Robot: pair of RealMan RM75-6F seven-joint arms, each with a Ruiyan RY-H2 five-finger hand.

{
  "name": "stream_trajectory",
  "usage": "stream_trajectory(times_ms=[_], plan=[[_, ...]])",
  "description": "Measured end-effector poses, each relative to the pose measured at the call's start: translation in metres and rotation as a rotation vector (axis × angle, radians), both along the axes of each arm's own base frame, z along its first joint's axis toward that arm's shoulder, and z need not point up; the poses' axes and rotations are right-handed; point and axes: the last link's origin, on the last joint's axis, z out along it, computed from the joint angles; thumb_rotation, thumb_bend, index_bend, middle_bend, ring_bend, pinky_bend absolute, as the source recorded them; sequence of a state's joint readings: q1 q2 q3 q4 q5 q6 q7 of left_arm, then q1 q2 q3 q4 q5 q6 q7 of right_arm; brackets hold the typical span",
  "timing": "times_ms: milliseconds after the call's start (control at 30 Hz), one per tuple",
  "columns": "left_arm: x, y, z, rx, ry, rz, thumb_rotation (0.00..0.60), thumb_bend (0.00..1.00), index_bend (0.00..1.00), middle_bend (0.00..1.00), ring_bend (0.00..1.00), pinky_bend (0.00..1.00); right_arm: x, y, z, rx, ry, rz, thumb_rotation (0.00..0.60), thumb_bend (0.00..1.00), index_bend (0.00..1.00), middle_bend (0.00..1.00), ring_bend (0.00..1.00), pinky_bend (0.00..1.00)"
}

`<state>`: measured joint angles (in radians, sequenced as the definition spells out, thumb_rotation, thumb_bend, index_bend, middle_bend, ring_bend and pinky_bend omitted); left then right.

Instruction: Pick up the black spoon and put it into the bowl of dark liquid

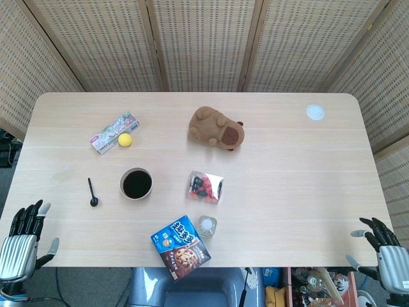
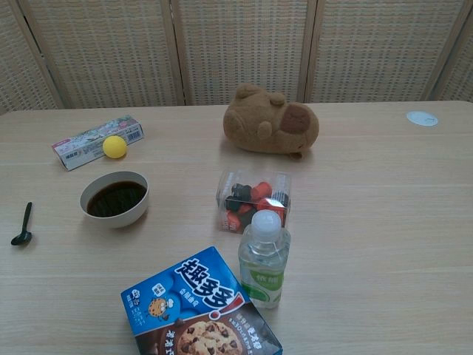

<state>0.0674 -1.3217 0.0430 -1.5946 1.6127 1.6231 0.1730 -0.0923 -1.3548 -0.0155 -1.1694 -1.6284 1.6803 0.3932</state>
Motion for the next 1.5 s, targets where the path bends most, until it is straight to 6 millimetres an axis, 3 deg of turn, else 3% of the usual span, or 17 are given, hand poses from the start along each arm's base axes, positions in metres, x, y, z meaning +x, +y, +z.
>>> stream_trajectory(times_ms=[700, 1300, 1467, 1500], plan=[[-0.003, 0.004, 0.003, 0.009, 0.042, -0.003, 0.6, 0.4, 0.0, 0.0, 0.0, 0.0, -0.002, 0.002, 0.001, -0.006, 0.001, -0.008, 0.6, 0.3, 0.43, 0.29, 0.15, 0.24], [-0.006, 0.041, 0.004, -0.061, 0.202, -0.037, 0.6, 0.4, 0.01, 0.0, 0.0, 0.0, -0.008, 0.006, 0.003, -0.008, 0.002, -0.031, 0.6, 0.3, 0.43, 0.29, 0.15, 0.24], [-0.005, 0.058, 0.003, -0.093, 0.259, -0.058, 0.6, 0.41, 0.01, 0.1, 0.01, 0.0, -0.009, 0.006, 0.003, -0.01, 0.001, -0.036, 0.6, 0.3, 0.43, 0.29, 0.15, 0.24], [-0.005, 0.06, 0.002, -0.098, 0.269, -0.061, 0.6, 0.45, 0.02, 0.15, 0.04, 0.01, -0.01, 0.006, 0.003, -0.01, 0.001, -0.038, 0.6, 0.3, 0.43, 0.29, 0.15, 0.24]])
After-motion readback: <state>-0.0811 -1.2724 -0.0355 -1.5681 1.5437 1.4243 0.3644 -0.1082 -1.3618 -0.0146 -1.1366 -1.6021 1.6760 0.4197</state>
